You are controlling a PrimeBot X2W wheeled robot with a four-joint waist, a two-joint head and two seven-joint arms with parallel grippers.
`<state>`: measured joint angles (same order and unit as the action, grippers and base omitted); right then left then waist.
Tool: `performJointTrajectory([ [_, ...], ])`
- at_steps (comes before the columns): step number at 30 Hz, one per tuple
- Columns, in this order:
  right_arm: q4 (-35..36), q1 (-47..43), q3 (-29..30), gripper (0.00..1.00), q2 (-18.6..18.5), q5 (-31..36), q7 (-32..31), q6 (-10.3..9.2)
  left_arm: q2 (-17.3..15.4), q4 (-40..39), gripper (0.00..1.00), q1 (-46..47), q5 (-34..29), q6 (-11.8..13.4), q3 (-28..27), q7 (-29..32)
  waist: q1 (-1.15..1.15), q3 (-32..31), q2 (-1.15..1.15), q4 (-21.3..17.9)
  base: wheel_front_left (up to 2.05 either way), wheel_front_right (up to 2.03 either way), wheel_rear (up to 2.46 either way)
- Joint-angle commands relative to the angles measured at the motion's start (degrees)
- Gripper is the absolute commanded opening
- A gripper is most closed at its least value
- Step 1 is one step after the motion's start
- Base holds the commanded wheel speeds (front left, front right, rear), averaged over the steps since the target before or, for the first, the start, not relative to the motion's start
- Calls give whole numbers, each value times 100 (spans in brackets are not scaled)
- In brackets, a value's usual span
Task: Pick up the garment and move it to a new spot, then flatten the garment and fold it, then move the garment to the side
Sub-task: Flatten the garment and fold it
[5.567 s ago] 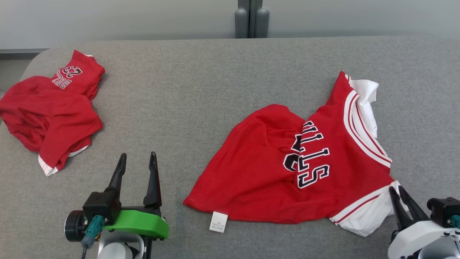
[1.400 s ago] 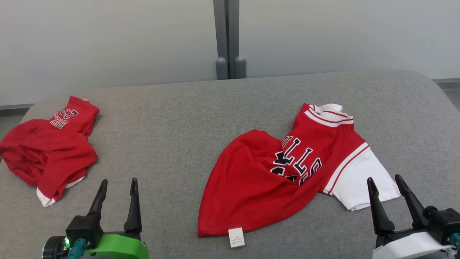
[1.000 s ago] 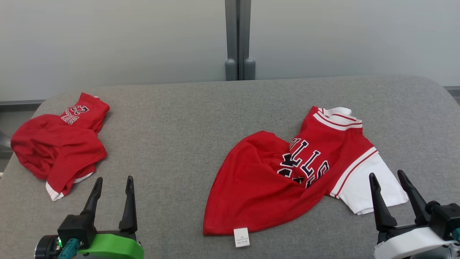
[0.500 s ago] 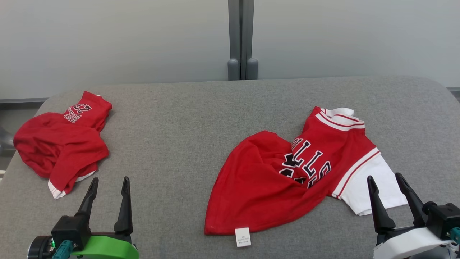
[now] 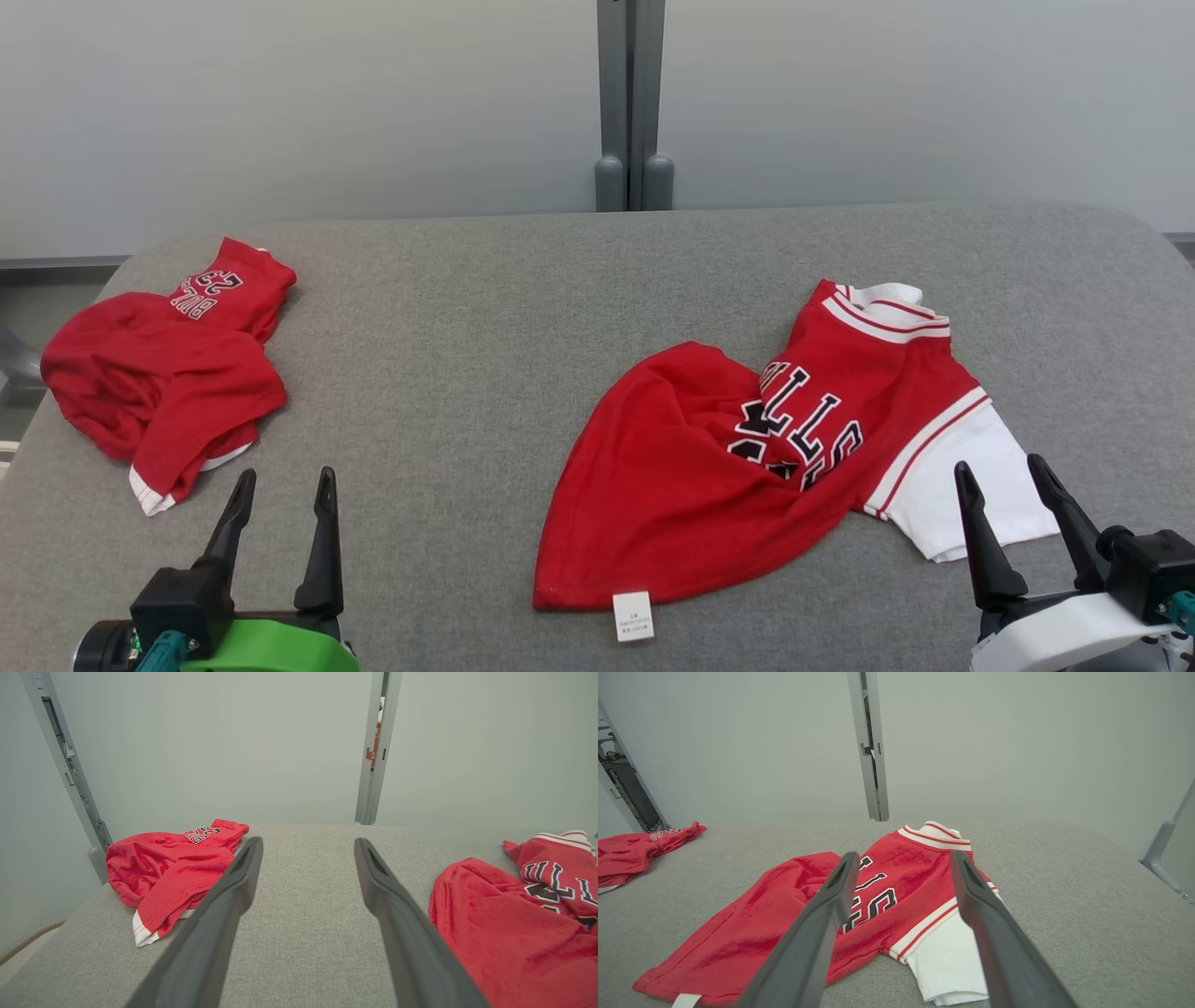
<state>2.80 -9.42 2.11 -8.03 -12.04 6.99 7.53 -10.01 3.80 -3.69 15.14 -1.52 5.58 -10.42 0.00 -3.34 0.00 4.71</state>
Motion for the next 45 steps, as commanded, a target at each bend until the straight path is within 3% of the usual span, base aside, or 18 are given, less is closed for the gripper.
performJointTrajectory([
  [1, -21, -79, -7, 100, -24, 30, -22, -8, -46, 12, 100, -77, 86, 10, -4, -28, 0, -4, 0, 0, 0, 0, 0],
  [8, -147, 69, 30, 100, -69, 69, -29, -8, 26, 116, 100, -40, 96, 45, 67, -60, 0, 18, 0, -24, 0, 0, 0],
  [13, -579, 449, 83, 100, -224, 143, -69, -8, 146, 409, 100, 229, 26, -93, 352, -26, 0, 137, 0, -67, 0, 0, 0],
  [26, -2839, 1824, 192, 100, -812, 318, 123, -9, 507, 2006, 100, 1083, -184, -464, 1492, -159, 0, 774, 0, -120, 0, 0, 0],
  [36, -4592, 2675, 281, 100, -1008, 334, 477, -9, 625, 2964, 100, 1384, -245, -554, 2195, -263, 0, 1149, 0, -131, 0, 0, 0],
  [43, -5519, 2877, 329, 100, -940, 302, 585, -9, 674, 3299, 100, 1466, -31, -581, 2540, -320, 0, 1222, 0, -106, 0, 0, 0],
  [44, -5647, 2891, 309, 100, -905, 259, 591, -9, 682, 3323, 89, 1500, 28, -585, 2570, -334, 0, 1230, 0, -111, 0, 0, 0],
  [45, -5749, 2908, 283, 100, -865, 217, 591, -9, 689, 3342, 62, 1525, 73, -588, 2597, -350, 0, 1233, 0, -115, 0, 0, 0],
])
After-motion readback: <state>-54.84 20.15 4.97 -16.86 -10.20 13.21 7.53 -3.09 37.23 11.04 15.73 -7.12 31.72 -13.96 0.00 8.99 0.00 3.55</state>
